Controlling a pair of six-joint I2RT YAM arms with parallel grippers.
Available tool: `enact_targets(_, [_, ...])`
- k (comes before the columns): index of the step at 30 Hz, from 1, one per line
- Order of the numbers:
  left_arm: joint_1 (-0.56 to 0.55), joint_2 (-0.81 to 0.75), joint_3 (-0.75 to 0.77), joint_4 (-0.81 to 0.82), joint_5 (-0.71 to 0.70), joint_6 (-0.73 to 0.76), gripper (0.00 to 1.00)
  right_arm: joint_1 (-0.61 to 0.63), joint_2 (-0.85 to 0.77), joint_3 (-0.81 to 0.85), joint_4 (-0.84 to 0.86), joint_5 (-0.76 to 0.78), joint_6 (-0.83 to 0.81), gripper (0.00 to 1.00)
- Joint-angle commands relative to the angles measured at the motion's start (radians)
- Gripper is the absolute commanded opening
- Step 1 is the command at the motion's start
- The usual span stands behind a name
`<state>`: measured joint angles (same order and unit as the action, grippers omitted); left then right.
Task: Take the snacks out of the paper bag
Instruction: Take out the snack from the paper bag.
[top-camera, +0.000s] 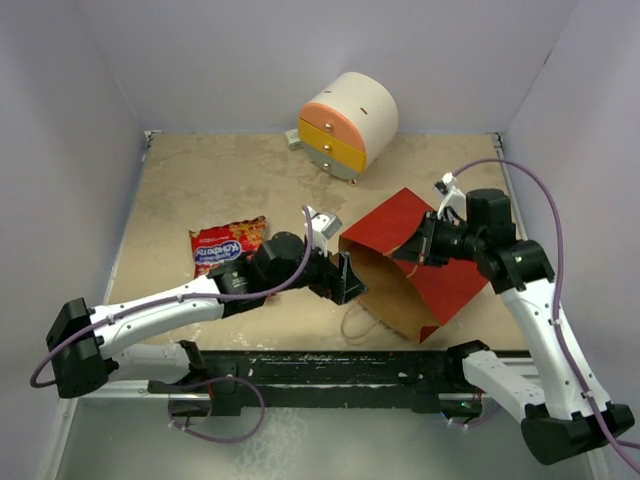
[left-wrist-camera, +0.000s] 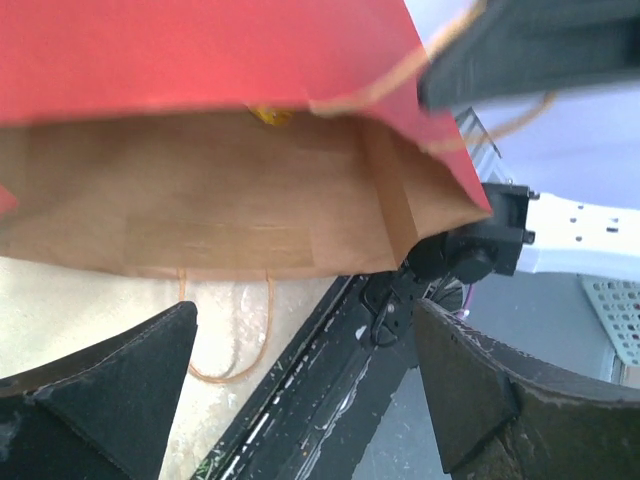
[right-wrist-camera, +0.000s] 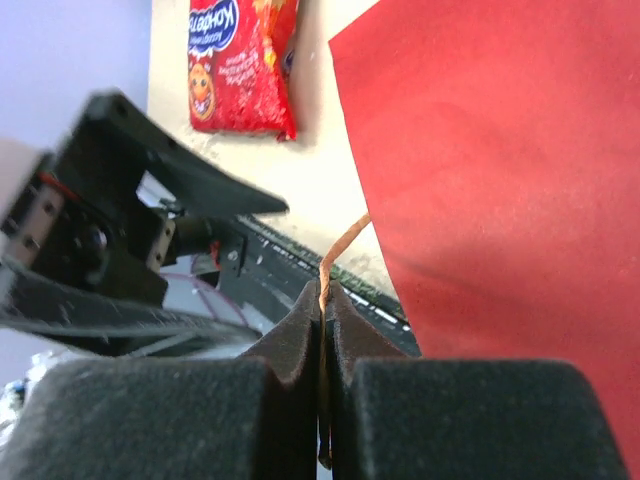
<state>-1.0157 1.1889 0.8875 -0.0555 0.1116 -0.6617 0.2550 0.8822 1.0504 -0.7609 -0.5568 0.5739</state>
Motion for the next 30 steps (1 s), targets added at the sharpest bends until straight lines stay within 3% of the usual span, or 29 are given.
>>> enact_targets(1, [-0.101, -0.008, -0.027, 0.111, -0.117, 0.037, 0.89, 0.0, 0.051, 0.155, -0.108, 0.116, -0.119, 0.0])
enact_targets(4, [-0.219, 0.037, -0.112, 0.298, -0.259, 0.104, 0.86, 0.0, 0.043, 0.183, -0.085, 0.152, -0.105, 0.0])
enact_targets(7, [-0.242, 0.149, -0.163, 0.512, -0.307, 0.029, 0.73, 0.0, 0.032, 0.197, -0.05, 0.148, -0.078, 0.0])
enact_targets(9, [-0.242, 0.257, -0.152, 0.639, -0.319, -0.016, 0.61, 0.0, 0.031, 0.207, -0.031, 0.14, -0.063, 0.0])
enact_targets(15, [-0.238, 0.571, -0.028, 0.81, -0.381, -0.081, 0.44, 0.0, 0.031, 0.199, 0.032, 0.116, -0.032, 0.0])
enact_targets(22, [-0.238, 0.787, 0.148, 0.819, -0.444, -0.205, 0.43, 0.0, 0.044, 0.25, 0.001, 0.129, -0.049, 0.0])
enact_targets(30, [-0.211, 0.938, 0.31, 0.677, -0.48, -0.432, 0.48, 0.0, 0.056, 0.306, -0.039, 0.131, -0.069, 0.0])
